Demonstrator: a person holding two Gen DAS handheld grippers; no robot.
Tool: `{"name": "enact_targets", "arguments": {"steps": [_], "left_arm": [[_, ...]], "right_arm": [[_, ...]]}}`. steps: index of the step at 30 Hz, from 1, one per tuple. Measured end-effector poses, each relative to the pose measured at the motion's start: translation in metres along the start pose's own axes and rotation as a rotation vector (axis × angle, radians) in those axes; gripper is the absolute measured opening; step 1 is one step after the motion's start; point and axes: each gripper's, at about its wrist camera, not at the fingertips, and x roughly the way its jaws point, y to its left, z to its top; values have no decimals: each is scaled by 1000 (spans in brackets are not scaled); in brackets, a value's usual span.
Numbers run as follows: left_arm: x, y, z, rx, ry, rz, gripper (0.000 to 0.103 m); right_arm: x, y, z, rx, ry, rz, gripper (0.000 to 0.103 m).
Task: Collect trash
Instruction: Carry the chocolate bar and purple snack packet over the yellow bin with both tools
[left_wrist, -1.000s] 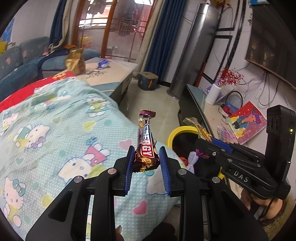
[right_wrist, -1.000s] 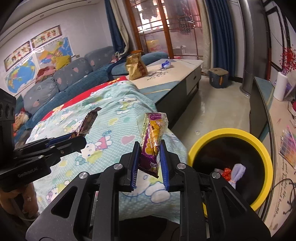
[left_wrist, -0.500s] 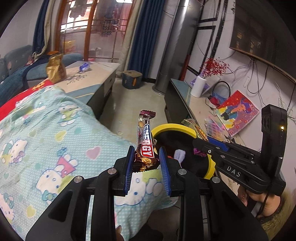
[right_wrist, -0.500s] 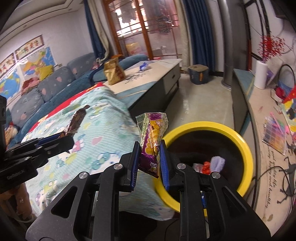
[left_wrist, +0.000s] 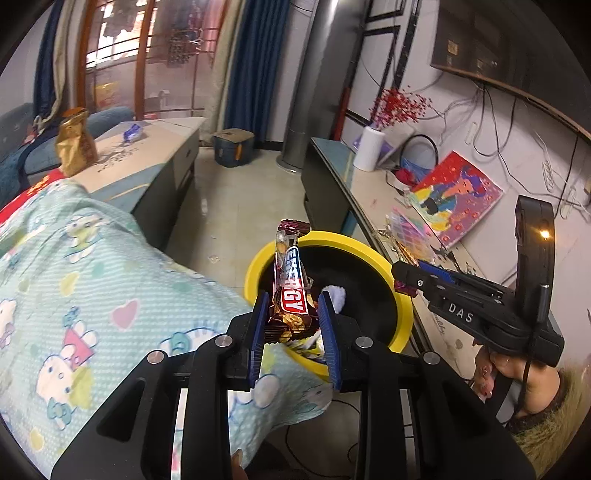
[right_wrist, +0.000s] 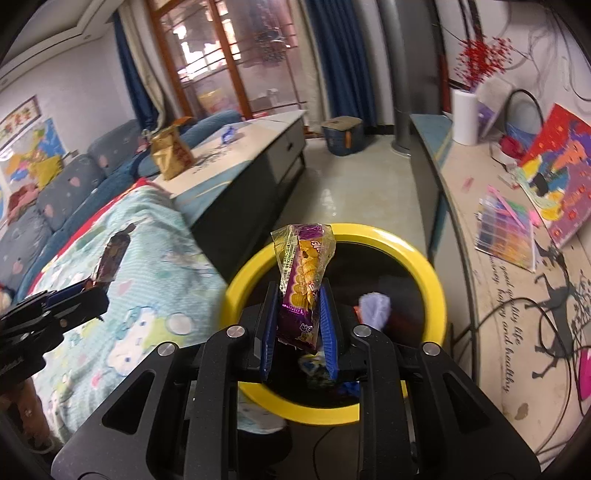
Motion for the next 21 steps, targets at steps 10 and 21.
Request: {"name": "enact_targets", "arguments": {"steps": [10,21], "left_arm": [[47,-26,4,83,72,-56,26],[91,-35,-1,118,149,-79,27]], "right_arm": [[10,-35,-4,69,31,-54,16],[24,-52,-8,95,66,-70,16]]}}
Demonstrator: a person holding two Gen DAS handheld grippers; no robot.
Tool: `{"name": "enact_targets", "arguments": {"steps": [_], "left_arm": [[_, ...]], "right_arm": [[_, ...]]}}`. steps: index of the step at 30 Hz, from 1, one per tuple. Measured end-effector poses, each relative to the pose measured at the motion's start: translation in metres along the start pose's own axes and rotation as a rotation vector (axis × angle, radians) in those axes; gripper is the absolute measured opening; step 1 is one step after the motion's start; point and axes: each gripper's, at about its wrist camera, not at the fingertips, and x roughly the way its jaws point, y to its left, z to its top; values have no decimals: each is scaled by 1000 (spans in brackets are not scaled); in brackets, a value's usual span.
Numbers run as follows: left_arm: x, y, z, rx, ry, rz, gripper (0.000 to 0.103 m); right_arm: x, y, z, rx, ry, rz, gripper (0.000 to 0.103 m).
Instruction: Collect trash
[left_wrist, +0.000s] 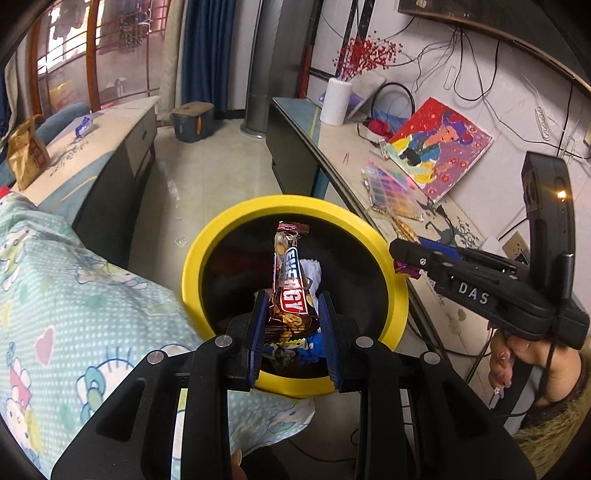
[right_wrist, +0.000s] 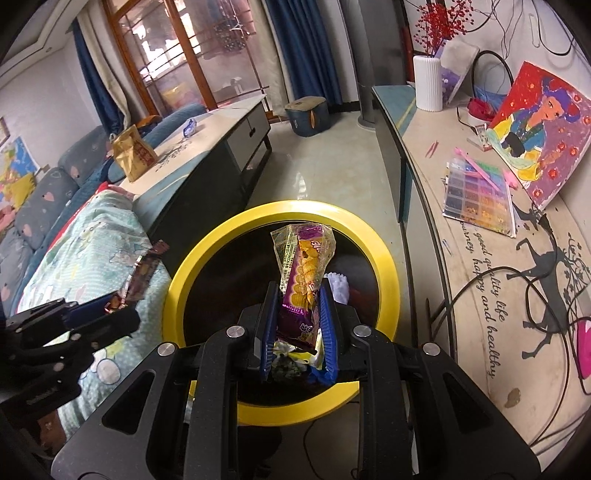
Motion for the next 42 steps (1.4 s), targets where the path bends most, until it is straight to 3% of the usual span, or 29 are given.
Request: {"name": "enact_targets", "arguments": {"steps": [10,14,16,18,24,34,42], "left_arm": [[37,12,0,-28,60,-35,27],[49,16,4,-33,82,-9,49],[51,19,5,-44,90,-3,53],[51,21,5,-50,88,3,70],[36,24,3,-70,80,19,95],[-21,23,-5,-87,23,144,97],[-77,21,-19,-109,-55,225,97]], "right_arm": [[16,1,4,3,29,-6,17],[22,-3,6,32,43,-2,26],[21,-4,6,41,42,0,30],[18,-3,5,38,37,-5,35],[2,-3,0,33,11,-26,49],[-44,12,-8,-20,-68,-44,82],[-83,30,-18,-50,-146,-26,93]]}}
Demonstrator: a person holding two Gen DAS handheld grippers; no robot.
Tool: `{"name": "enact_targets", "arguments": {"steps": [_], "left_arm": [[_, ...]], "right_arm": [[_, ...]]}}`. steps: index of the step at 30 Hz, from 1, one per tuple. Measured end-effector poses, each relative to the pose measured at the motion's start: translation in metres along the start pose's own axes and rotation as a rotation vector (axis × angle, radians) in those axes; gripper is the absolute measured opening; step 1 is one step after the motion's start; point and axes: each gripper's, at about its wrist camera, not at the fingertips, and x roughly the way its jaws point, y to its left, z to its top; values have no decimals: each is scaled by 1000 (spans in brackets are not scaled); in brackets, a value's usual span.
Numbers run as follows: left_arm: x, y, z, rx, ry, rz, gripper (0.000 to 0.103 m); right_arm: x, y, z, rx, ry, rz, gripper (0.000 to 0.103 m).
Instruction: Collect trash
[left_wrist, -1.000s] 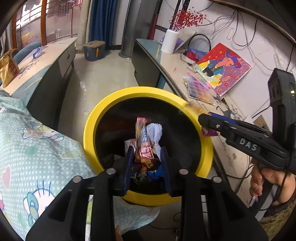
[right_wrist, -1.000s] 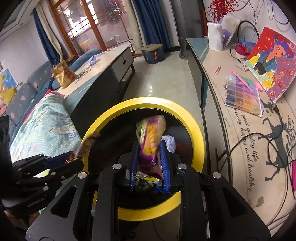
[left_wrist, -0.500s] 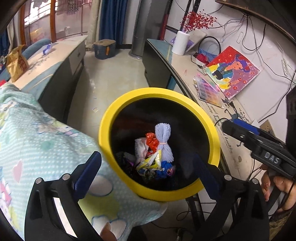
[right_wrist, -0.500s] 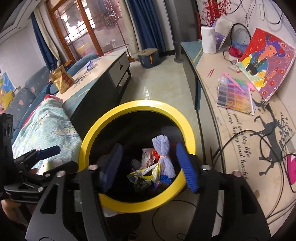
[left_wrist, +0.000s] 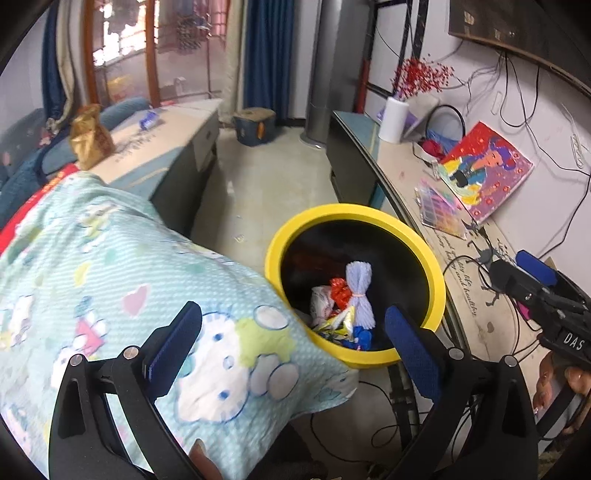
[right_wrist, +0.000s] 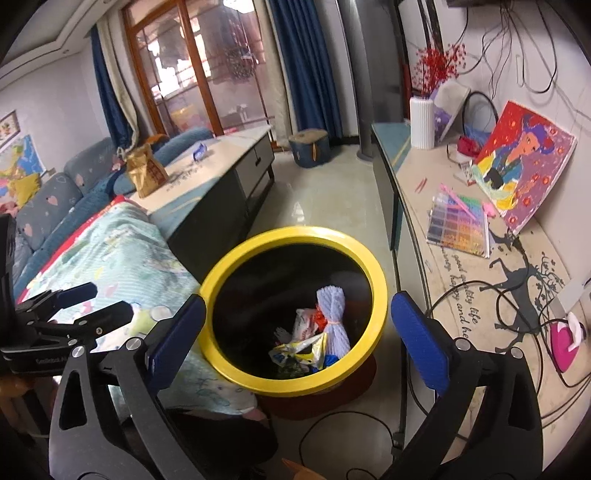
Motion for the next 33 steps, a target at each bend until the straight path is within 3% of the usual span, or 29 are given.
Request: {"name": "enact_targets", "arguments": {"steps": [13,19,25,33], "left_arm": [[-94,22,-51,-58,-195,113,97],[-122,30,-80,-77,-265,157,97],[-145,40,-104,-124,-344,203,97],[-157,45,-125,-129,-373,199,97]], "right_arm": [[-51,34,-19,-97,-168,-26,93],[-73,58,-34,-142,-256,7,93],[-100,79,-55,-156,-399,30,92],[-119,103,-84,-225,-557,44,92]]}}
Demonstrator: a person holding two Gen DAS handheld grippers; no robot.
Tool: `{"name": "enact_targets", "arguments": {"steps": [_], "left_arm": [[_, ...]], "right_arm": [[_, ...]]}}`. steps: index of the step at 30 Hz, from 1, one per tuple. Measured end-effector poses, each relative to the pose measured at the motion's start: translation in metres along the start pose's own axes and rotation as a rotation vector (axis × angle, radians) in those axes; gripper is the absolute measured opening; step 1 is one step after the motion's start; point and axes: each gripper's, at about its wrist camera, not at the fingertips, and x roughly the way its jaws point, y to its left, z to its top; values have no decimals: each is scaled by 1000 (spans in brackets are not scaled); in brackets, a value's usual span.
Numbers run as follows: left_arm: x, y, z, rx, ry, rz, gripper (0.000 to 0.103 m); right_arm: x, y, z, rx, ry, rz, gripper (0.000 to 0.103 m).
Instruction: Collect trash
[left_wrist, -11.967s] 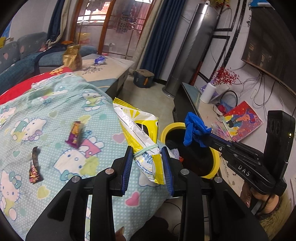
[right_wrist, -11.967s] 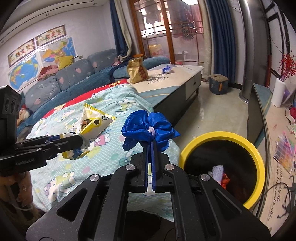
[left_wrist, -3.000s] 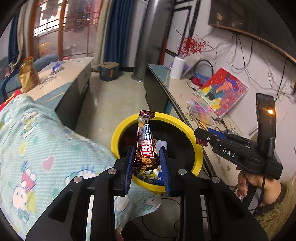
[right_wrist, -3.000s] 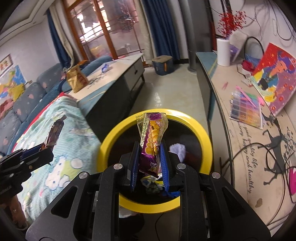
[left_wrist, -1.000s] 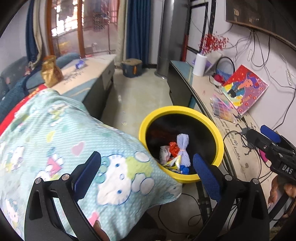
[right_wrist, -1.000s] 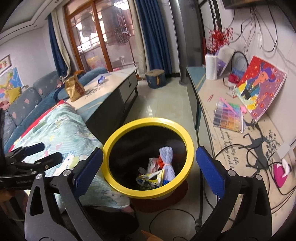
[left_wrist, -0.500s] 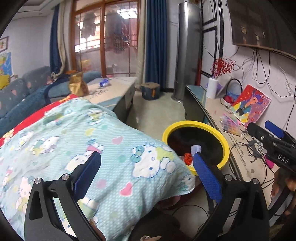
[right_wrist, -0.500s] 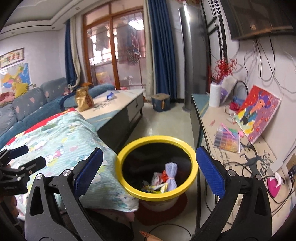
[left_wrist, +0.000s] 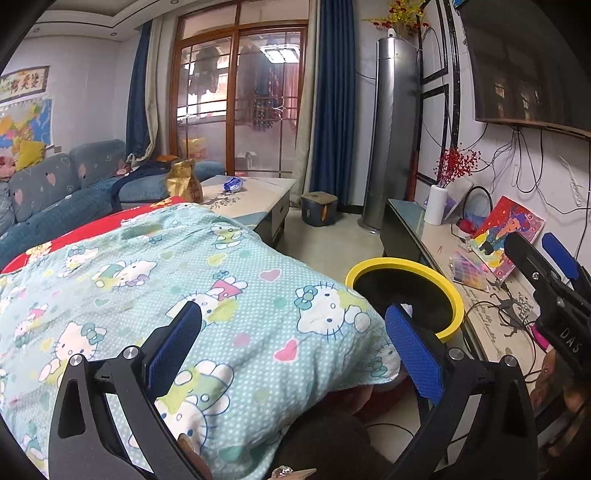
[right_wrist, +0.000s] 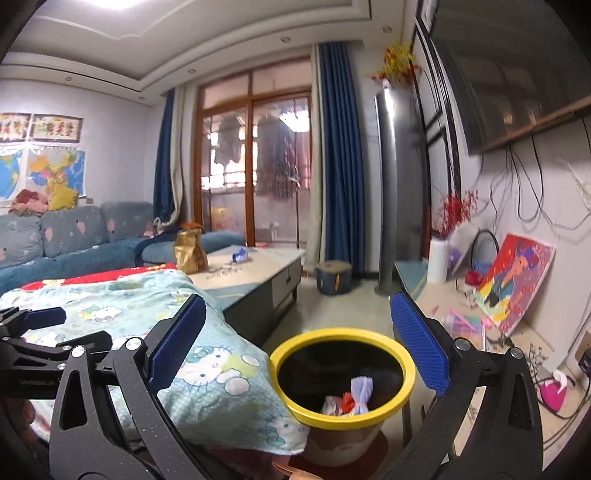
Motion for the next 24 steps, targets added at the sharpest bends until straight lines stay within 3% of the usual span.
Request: {"name": "enact_targets", "arguments": {"steps": [4,24], "left_arm": [[-1,7,-2,-12,-7,10,97],[0,15,-1,-41,-6,5,97]], "right_arm": [[-2,12,-2,-47,-18,12,93],[-1,13,-4,-40,23,26,92]]}}
